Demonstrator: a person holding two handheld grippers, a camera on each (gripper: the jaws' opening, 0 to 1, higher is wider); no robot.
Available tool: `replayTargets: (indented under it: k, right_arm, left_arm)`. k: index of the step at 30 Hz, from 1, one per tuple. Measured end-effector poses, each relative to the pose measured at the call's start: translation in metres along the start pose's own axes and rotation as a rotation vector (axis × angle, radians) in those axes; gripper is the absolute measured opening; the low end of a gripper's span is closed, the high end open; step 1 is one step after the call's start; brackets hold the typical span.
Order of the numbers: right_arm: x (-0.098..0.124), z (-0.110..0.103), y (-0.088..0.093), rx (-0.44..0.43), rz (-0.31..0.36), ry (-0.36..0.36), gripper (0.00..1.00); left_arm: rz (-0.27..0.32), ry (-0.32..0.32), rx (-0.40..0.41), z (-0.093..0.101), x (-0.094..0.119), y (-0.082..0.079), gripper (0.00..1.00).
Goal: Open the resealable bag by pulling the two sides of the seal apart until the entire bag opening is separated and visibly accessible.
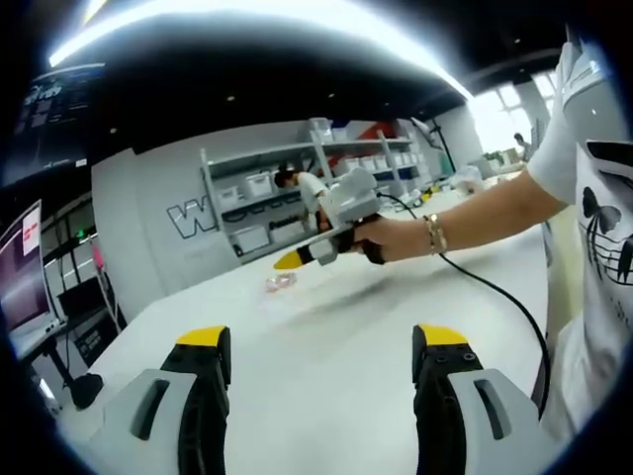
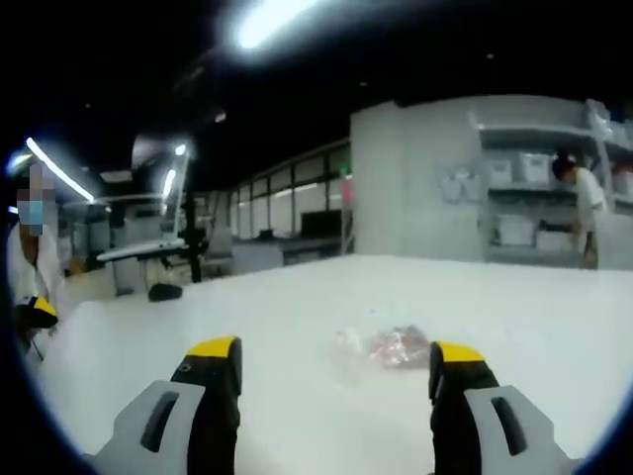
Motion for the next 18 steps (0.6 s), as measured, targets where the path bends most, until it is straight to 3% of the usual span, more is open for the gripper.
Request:
replayTargets:
  k: [18]
  right_arm:
    - [0.012,0.009,0.003,0.000,-0.002,0.027,0.77]
  left_arm:
    - [0.001,0.006,0.003,0.002,-0.001,0.000,0.74]
Point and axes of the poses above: the point that each gripper's makers call its tool centre point, and the gripper's own axes: x roughly backward along the fingers, z roughly to its right, y roughly out of its underside, the point moved 7 cm from there along x, roughly backward along the fingers, and after that the axes turned 1 degree about y, right-handed, at the moved point
